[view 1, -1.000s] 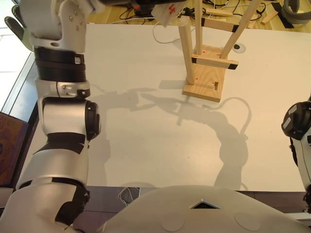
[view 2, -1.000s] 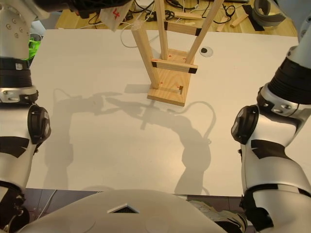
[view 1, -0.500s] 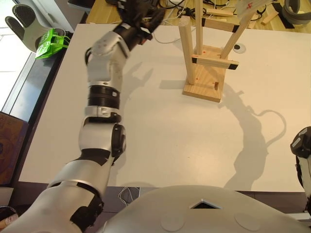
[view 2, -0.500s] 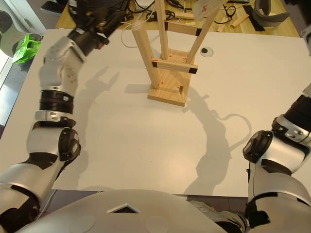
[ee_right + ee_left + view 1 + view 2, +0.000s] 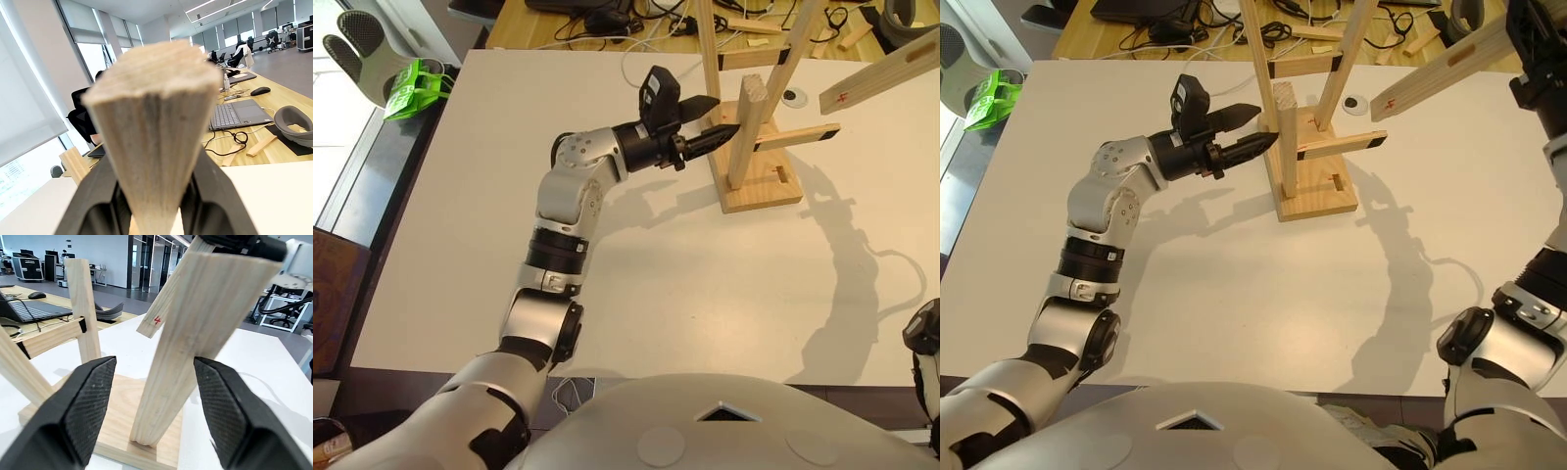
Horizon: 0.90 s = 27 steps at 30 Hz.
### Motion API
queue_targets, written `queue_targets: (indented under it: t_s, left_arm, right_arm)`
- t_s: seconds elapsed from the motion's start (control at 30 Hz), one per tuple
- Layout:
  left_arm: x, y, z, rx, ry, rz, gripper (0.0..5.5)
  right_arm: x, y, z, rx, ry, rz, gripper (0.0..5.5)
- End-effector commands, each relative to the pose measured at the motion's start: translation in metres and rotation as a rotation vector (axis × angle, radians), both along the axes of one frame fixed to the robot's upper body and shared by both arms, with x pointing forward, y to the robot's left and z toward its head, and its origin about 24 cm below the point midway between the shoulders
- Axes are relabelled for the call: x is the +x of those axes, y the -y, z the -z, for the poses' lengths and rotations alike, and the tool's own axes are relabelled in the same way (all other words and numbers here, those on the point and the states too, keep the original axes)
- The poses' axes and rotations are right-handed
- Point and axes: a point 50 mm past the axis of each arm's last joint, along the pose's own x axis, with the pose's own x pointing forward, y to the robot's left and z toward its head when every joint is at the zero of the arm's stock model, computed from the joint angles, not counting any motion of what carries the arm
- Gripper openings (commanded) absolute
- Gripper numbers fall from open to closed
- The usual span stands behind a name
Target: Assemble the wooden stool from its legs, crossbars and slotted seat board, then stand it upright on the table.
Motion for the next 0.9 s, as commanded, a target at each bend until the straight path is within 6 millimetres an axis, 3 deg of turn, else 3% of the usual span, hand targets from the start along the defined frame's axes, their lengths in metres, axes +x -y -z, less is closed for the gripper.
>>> queue_targets:
  t_s: [0.03,0.2,0.4,0.53,0.67,0.9]
  left_arm:
    - [-0.02,0.02,-0.004,-0.028,-0.023,0.078,2.92]
    - [-0.029,0.026,-0.001,-0.018,-0.04,0.093,2.92]
    - [-0.026,0.016,0.004,0.014,-0.051,0.045,2.92]
    - [-0.022,0.009,0.005,0.027,-0.066,0.011,2.92]
    - [-0.023,0.009,0.004,0.014,-0.081,-0.015,2.92]
    - [-0.022,0.012,0.0,-0.011,-0.099,-0.043,2.92]
  right_arm:
    - [-0.005,0.026,-0.002,0.029,0.007,0.112,1.0]
    - [-0.016,0.044,0.021,0.193,-0.071,0.113,1.0]
    - [-0.022,0.038,0.05,0.423,-0.138,-0.009,1.0]
    - [-0.024,0.043,0.077,0.417,-0.212,0.023,1.0]
    - [-0.022,0.044,0.091,0.39,-0.251,0.031,1.0]
    - [-0.008,0.034,0.09,0.333,-0.259,-0.041,1.0]
